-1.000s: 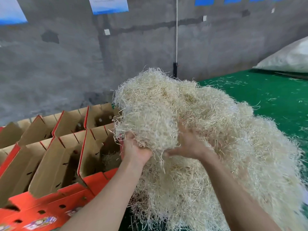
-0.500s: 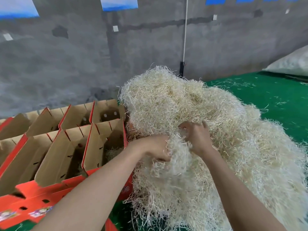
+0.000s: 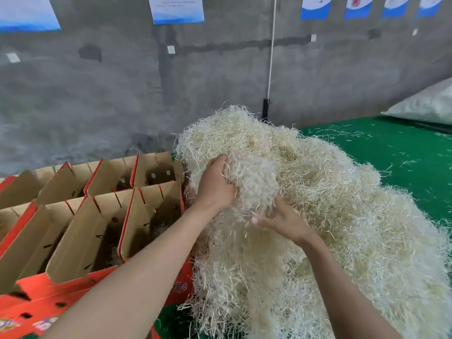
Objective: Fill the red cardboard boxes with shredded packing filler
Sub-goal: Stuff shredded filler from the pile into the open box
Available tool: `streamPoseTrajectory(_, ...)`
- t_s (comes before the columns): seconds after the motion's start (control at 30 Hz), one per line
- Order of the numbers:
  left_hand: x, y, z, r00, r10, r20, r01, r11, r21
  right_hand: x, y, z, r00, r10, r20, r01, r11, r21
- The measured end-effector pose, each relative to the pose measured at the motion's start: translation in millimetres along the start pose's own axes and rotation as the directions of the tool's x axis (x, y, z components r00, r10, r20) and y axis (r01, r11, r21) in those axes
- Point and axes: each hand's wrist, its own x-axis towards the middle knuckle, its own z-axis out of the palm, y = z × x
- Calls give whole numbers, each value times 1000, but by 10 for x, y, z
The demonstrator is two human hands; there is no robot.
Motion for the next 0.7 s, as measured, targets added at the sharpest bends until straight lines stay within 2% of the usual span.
streamPoseTrajectory(0.07,-34,119,18,990,-81,115,113,947,-300,88,16,95,990,126,-58,-122,989,79)
streamPoseTrajectory(0.13,-57,173,37,981,-80,175,155,869,-470,194,-22,253,953,184,-241,-177,983,53)
streamPoseTrajectory(0.17,-48,167,27,987,-75,144,140,838,-527,252,-6,309,932,142,-333,-163,986,-36)
streamPoseTrajectory(0.23,-1,137,-60,994,-111,-1,89,805,-586,295,34,352,902,57,-427,-155,968,-199)
streamPoseTrajectory(0.33,68,59,-199,959,-207,-193,42,779,-626,198,295,271,882,60,-468,-316,811,-492)
streamPoseTrajectory(0.4,122,25,-279,929,-254,-268,12,747,-665,57,556,247,860,177,-478,-448,711,-542)
streamPoseTrajectory(0.47,182,18,-352,914,-287,-289,18,737,-676,-50,694,255,846,311,-432,-516,681,-520)
streamPoseTrajectory(0.53,194,34,-373,921,-303,-243,63,734,-676,-42,591,172,869,373,-324,-490,731,-474)
streamPoseTrajectory(0.6,136,40,-353,921,-348,-177,128,698,-705,17,284,-12,912,356,-205,-411,803,-432)
streamPoseTrajectory(0.67,117,6,-345,912,-388,-134,171,657,-735,64,-102,-212,948,213,-234,-309,789,-531)
streamPoseTrajectory(0.7,110,-6,-367,906,-413,-91,210,628,-750,91,-283,-262,957,95,-275,-237,802,-549)
